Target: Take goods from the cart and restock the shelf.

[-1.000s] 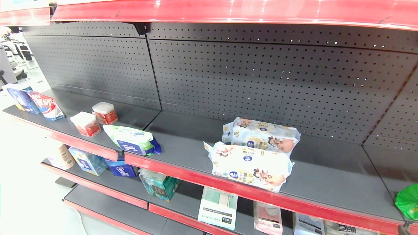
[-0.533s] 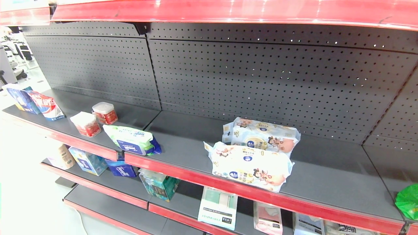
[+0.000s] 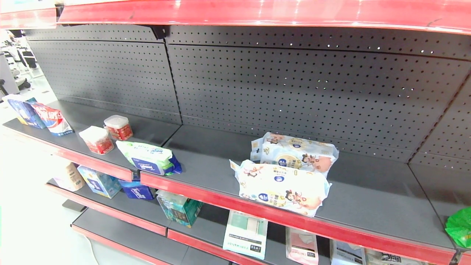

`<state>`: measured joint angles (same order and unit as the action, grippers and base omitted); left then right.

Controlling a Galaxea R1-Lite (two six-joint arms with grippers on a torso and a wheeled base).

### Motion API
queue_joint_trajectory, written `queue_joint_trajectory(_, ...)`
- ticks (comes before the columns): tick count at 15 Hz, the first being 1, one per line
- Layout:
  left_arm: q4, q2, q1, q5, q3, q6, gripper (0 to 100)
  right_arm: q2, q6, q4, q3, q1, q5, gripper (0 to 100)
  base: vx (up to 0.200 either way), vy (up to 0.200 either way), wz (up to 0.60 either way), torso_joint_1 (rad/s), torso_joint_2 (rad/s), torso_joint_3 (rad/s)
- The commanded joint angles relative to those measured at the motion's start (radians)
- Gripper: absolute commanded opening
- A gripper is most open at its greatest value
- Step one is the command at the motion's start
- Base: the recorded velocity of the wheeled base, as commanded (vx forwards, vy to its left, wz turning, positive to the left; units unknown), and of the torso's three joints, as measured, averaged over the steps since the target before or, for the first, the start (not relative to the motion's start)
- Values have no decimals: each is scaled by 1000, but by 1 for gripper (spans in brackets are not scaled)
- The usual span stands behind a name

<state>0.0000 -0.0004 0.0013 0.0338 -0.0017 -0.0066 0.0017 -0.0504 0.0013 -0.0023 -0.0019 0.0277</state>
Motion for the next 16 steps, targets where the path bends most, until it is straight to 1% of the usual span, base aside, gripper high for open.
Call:
queue_joint_trajectory(1,0,0,0,0,0,0,100,0,-23,-1,1,0,15,100,0,0,0,0,0,0)
queue_joint_trajectory(8,0,0,0,0,0,0,100,0,-3,0,1,0,14,100,0,0,0,0,0,0)
queue_joint_trajectory(9,0,0,0,0,0,0,100,0,27,0,1,0,0,100,0,0,0,0,0,0)
queue_joint_trajectory(12,0,0,0,0,0,0,100,0,43,0,1,2,-51,100,0,0,0,0,0,0)
queue_joint_trajectory(16,0,0,0,0,0,0,100,0,35,0,1,2,-49,100,0,0,0,0,0,0)
